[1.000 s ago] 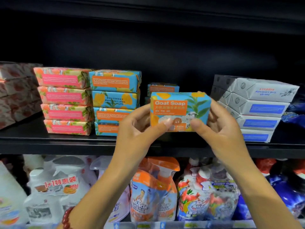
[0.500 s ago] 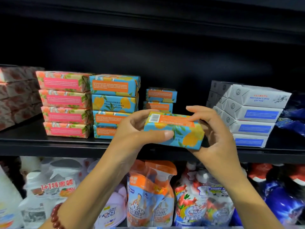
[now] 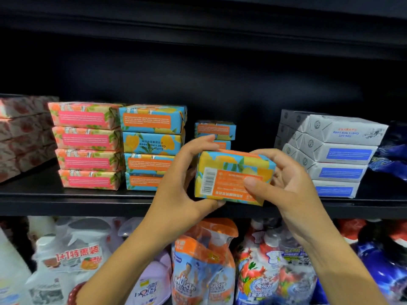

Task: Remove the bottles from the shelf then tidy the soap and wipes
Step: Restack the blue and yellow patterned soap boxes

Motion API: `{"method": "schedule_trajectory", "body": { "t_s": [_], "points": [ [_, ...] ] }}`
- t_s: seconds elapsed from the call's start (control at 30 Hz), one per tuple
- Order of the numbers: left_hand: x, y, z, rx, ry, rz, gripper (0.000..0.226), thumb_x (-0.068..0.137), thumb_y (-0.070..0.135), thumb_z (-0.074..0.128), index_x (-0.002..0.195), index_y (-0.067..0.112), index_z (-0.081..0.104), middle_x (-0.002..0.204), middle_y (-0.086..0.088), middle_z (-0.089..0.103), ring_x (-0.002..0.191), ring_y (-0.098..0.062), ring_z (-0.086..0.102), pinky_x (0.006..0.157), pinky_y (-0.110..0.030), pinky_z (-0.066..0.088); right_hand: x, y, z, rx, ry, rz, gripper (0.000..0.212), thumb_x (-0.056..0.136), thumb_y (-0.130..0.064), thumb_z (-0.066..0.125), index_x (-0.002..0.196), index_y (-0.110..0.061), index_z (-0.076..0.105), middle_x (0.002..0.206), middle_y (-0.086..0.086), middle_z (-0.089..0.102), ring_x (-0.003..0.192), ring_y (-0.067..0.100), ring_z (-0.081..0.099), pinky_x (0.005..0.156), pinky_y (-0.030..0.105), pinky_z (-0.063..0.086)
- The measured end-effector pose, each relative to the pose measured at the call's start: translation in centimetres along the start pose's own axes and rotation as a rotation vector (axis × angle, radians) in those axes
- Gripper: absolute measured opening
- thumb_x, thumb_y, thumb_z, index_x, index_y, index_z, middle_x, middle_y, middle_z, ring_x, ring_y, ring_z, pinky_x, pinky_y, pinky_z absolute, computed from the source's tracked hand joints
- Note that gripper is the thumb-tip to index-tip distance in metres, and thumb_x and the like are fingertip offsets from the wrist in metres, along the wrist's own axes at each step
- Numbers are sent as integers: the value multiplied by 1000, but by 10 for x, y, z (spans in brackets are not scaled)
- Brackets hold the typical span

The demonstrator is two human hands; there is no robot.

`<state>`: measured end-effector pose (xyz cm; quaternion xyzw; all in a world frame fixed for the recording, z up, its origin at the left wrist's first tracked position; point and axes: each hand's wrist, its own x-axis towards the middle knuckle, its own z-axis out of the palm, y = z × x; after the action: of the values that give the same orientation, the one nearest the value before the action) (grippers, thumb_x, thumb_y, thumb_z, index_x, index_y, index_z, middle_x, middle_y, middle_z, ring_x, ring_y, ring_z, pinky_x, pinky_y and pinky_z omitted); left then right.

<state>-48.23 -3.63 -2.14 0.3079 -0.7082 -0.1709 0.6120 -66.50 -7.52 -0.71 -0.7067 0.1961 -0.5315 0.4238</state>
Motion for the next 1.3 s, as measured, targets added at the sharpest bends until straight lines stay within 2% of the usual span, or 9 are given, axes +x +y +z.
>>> {"method": "schedule_trajectory", "body": {
  "t_s": [0.1, 0.23, 0.37, 0.47, 0.57, 0.67, 0.8, 1.1, 1.3],
  "points": [
    [-6, 4, -6, -32, 14, -65, 76, 63, 25, 80, 131, 26, 45, 131, 12, 54, 124, -13, 51, 94, -28, 48, -7, -4, 9, -161, 50, -188, 43, 67, -20, 79, 104, -21, 56, 103, -7, 67, 100, 12, 64, 80, 24, 53],
    [-15, 5, -14, -60, 104, -182, 74, 55, 50, 83, 121, 29, 57, 121, 11, 64, 111, -9, 61, 83, -24, 50, -10, 4, 22, -282, 36, -368, 40, 71, -12, 78, 101, -28, 57, 109, -12, 64, 109, 14, 60, 88, 26, 50],
    [-20, 2, -30, -32, 143, -231, 71, 43, 33, 86, 111, 24, 65, 104, 7, 71, 92, -8, 68, 72, -17, 52, -7, 17, 35, -300, -41, -529, 41, 73, 1, 74, 104, -16, 55, 109, -5, 62, 114, 11, 57, 97, 16, 40],
    [-28, 1, -44, 21, 174, -206, 62, 39, 31, 87, 99, 23, 73, 99, 4, 72, 88, -8, 69, 70, -16, 53, -4, 25, 40, -379, -91, -505, 40, 76, -4, 74, 108, -18, 54, 115, -5, 61, 119, 10, 54, 97, 21, 43],
    [-41, -2, -58, 107, 243, -156, 61, 39, 44, 90, 95, 23, 75, 105, -3, 69, 96, -11, 67, 74, -16, 53, -2, 35, 38, -517, -120, -413, 46, 74, -15, 75, 115, -21, 55, 121, -11, 58, 119, 4, 51, 97, 16, 40],
    [-51, -6, -73, 161, 323, -143, 61, 44, 55, 86, 97, 29, 74, 108, -3, 67, 100, -8, 65, 75, -13, 52, -2, 44, 31, -616, -107, -290, 45, 73, -44, 69, 114, -28, 58, 115, -21, 57, 113, -4, 51, 93, 9, 36],
    [-56, -13, -87, 217, 334, -153, 56, 47, 52, 86, 97, 31, 73, 107, -3, 66, 102, -9, 64, 75, -13, 51, -1, 58, 31, -838, -137, -215, 54, 69, -66, 62, 109, -30, 61, 107, -22, 59, 103, -2, 52, 82, 17, 45],
    [-63, -27, -93, 613, 264, -113, 47, 67, 53, 70, 109, 33, 65, 120, 11, 59, 118, -12, 53, 97, -26, 42, 0, 67, 38, -984, -35, -364, 41, 76, -61, 51, 94, -27, 65, 93, -17, 62, 91, 2, 53, 63, 22, 50],
    [-59, -28, -87, 627, 299, -87, 42, 68, 51, 70, 105, 33, 64, 115, 14, 61, 114, -10, 56, 94, -30, 44, 0, 69, 40, -1011, -24, -390, 40, 78, -59, 50, 92, -26, 66, 92, -16, 63, 89, 2, 54, 61, 18, 48]
  ]
}}
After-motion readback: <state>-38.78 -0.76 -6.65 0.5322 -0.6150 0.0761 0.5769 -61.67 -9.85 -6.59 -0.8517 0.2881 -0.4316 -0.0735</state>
